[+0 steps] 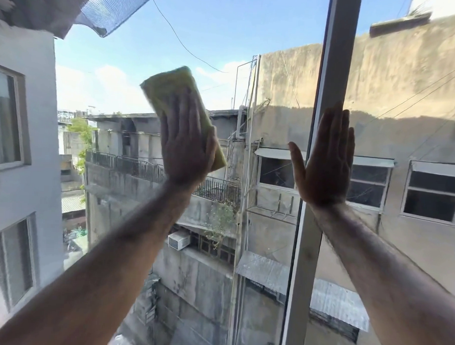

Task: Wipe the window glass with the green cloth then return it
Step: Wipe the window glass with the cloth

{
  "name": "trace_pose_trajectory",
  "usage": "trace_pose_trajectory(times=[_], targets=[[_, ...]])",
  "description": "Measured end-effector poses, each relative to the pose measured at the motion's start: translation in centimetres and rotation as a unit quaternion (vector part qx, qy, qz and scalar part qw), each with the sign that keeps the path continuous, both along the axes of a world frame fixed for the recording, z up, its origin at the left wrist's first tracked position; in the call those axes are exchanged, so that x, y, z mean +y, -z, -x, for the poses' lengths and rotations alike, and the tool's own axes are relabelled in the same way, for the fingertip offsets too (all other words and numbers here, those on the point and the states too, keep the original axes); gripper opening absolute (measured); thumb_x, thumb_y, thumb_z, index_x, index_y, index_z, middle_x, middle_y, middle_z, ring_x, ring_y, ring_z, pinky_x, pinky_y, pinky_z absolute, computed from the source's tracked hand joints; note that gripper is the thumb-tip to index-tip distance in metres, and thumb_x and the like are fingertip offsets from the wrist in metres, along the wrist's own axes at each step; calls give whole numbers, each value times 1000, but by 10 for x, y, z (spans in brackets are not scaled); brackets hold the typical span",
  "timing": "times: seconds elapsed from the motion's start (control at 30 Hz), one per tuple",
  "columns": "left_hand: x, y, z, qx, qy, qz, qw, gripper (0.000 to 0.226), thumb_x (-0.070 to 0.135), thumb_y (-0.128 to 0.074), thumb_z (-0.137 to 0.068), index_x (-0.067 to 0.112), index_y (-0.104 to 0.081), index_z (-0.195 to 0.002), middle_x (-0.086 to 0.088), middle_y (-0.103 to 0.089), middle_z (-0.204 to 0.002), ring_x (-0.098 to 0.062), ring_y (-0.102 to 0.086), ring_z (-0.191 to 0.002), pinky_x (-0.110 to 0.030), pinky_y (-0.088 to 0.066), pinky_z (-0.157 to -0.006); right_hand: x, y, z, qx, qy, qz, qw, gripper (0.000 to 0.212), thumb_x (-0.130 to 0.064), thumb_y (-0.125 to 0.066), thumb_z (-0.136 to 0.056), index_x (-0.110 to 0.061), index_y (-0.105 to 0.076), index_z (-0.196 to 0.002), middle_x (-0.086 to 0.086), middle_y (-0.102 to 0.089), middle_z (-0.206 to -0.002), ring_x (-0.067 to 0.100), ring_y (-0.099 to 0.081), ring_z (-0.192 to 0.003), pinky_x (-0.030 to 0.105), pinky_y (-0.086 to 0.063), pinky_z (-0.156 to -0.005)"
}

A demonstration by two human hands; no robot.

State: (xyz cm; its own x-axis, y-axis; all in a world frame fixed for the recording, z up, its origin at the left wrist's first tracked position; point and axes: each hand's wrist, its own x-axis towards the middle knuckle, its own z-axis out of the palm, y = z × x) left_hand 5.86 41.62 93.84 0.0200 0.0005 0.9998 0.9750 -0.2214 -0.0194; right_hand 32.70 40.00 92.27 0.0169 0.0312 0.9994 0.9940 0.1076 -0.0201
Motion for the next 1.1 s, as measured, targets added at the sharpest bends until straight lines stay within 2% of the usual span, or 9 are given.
trace_pose_trajectory(times=[0.1, 0.17, 0.23, 0.4, 0.5, 0.63, 0.73, 0.93, 1.1], targets=[[3, 21, -19, 446, -7, 14, 895, 63, 41, -34, -112, 6, -22, -163, -20, -27, -170, -36, -20, -160, -56, -25, -130, 0, 1, -1, -3, 5, -10, 1000, 86, -62, -27, -108, 2, -17, -165, 22, -16, -174, 32, -14, -164, 46, -14, -135], [0, 20, 5, 558, -7, 14, 829, 63, 43, -37, -112, 7, -27, -163, -18, -29, -169, -33, -24, -160, -55, -30, -128, -1, 0, 0, -3, -2, -7, 1000, 86, -62, -27, -108, 2, -18, -164, 22, -16, -174, 32, -14, -164, 48, -15, -134], [3, 12, 33, 499, -19, 19, 866, 65, 42, -40, -112, 8, -20, -164, -18, -26, -170, -33, -23, -160, -55, -30, -129, -1, 0, 0, -1, -7, -5, 1000, 87, -63, -25, -107, 2, -17, -164, 22, -15, -174, 32, -14, -164, 48, -15, -134], [-2, -31, 26, -16, -23, 31, 999, 69, 44, -33, -110, 1, -21, -163, -18, -25, -171, -37, -20, -161, -55, -22, -130, 0, 0, -1, 0, -7, -4, 1000, 87, -64, -24, -107, 1, -16, -165, 21, -15, -175, 32, -14, -164, 49, -16, -134], [-3, -21, -14, 106, -3, 22, 994, 66, 42, -30, -112, 3, -17, -164, -20, -23, -172, -37, -17, -161, -56, -22, -130, 1, 0, -1, -1, -7, -7, 1000, 87, -63, -24, -108, 2, -18, -164, 21, -16, -174, 32, -15, -164, 49, -17, -134], [-2, 45, -1, 476, -12, 31, 879, 65, 43, -39, -111, 8, -23, -164, -18, -23, -171, -34, -20, -161, -56, -28, -129, 0, 0, -1, -2, -5, -10, 1000, 87, -63, -25, -108, 3, -20, -164, 22, -18, -173, 33, -17, -163, 49, -17, -134], [-1, 75, 57, 412, -19, 28, 911, 70, 40, -52, -107, 7, -27, -162, -19, -30, -169, -35, -27, -159, -58, -33, -126, -1, 1, 0, 1, -9, -4, 1000, 88, -65, -24, -107, 1, -17, -165, 21, -16, -174, 32, -15, -164, 50, -17, -134], [-6, -5, 33, -35, 1, 33, 999, 67, 38, -40, -109, 1, -23, -162, -19, -25, -171, -36, -19, -161, -56, -23, -129, -1, 0, 1, 3, -3, 2, 1000, 88, -65, -24, -107, 1, -16, -165, 21, -15, -175, 32, -13, -164, 49, -16, -134], [0, 23, -32, 296, 3, 19, 955, 63, 42, -35, -112, 6, -24, -163, -19, -25, -171, -36, -18, -161, -56, -22, -131, -1, -1, 0, 0, -2, -6, 1000, 86, -63, -24, -108, 2, -19, -164, 22, -17, -174, 33, -16, -163, 47, -15, -135]])
